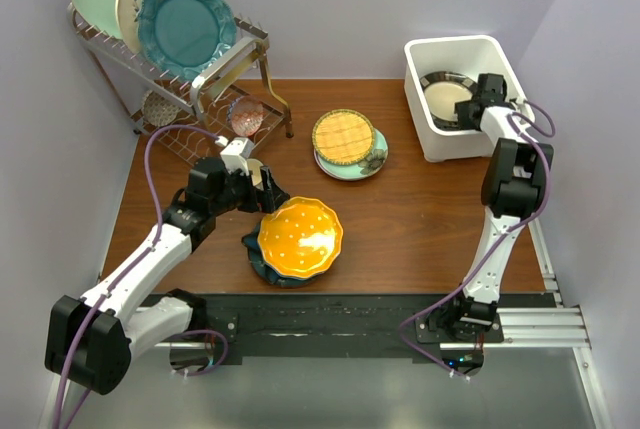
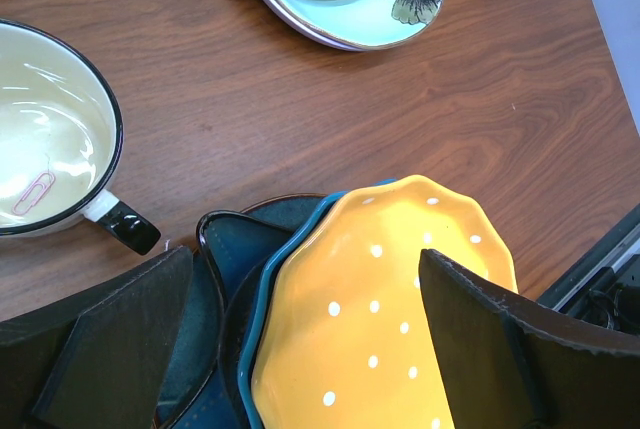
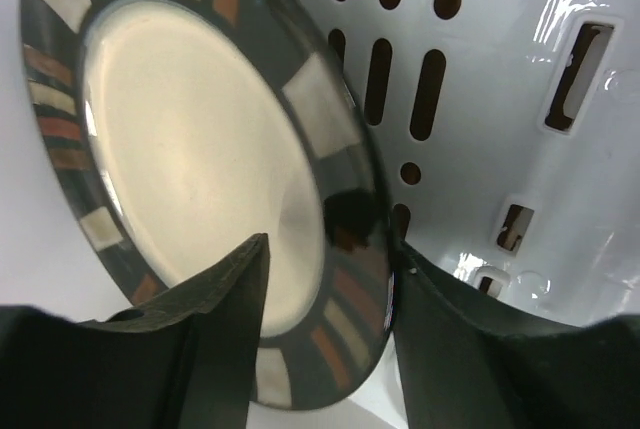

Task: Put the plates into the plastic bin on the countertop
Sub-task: Place the plate in the plastic bin.

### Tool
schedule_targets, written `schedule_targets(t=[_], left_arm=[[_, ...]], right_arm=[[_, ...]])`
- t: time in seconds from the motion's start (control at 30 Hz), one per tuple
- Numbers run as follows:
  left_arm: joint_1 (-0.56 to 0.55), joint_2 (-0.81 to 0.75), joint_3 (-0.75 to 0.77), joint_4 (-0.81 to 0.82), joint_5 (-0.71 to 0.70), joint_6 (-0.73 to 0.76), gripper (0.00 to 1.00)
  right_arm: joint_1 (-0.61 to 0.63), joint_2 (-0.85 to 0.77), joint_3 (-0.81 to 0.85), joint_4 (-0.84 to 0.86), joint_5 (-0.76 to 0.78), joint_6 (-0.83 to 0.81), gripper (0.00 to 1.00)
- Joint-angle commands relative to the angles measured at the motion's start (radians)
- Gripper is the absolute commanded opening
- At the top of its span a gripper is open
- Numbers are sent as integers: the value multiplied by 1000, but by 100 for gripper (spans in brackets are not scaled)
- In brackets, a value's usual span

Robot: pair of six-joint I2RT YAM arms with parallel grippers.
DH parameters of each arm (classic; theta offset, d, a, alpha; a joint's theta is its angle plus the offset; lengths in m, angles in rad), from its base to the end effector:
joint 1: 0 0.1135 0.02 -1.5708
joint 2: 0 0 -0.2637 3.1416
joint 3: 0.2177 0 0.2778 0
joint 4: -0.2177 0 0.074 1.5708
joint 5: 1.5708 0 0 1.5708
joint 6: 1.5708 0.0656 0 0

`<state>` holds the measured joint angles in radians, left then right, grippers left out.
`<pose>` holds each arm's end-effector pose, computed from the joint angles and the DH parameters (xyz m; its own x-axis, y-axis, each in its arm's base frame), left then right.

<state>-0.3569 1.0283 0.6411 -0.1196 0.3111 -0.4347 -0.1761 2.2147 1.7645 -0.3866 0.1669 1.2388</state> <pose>0.2525 -0.1156 0.2262 -0.6582 -0.1825 -0.7304 0.3376 0.7957 -0.5030 0.5312 -0.1056 0.1574 0.0286 0.9418 -0.3349 0.7831 0.1871 0.5931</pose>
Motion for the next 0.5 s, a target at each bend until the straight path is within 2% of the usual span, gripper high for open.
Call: schedule_targets(t=[0.0, 0.03, 0.07, 0.33, 0.47], left_arm=[[-8, -7, -4, 47, 14, -9, 100], [-8, -7, -4, 46, 17, -9, 100], [-8, -8, -4, 47, 17, -7, 100], [-10, -10, -4, 49, 22, -6, 100], [-10, -11, -3, 49, 22, -4, 100]], right_arm=[[-19, -35, 9, 0, -3, -38, 63], [-19, -45, 6, -1, -1, -48, 71], [-22, -52, 3, -1, 3, -50, 75], [-40, -108, -28, 3, -7, -68, 86], [-56, -161, -68, 5, -9, -67, 88]])
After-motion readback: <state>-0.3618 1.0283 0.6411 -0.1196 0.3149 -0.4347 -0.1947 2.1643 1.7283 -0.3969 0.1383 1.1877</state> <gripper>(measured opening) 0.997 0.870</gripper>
